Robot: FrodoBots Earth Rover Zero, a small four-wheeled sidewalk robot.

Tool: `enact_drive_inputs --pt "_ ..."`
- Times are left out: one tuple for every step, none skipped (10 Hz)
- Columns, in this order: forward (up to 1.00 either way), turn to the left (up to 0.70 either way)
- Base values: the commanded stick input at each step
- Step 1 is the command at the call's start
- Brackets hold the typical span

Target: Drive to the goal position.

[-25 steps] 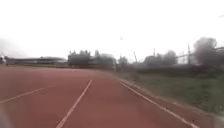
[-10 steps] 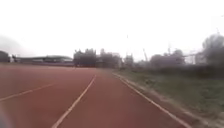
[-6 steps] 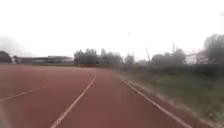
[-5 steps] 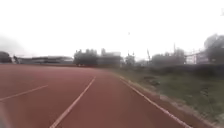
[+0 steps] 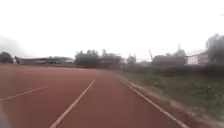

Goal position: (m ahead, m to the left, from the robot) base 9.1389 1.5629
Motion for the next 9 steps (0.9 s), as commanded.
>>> enact_drive_inputs --pt "0.7 0.0" --pt "0.7 0.0" --pt "0.7 0.0" --pt "0.7 0.0" --pt "0.7 0.0" --pt "0.7 0.0" --pt "0.7 0.02" --pt "0.7 -0.04" --pt "0.7 -0.29"
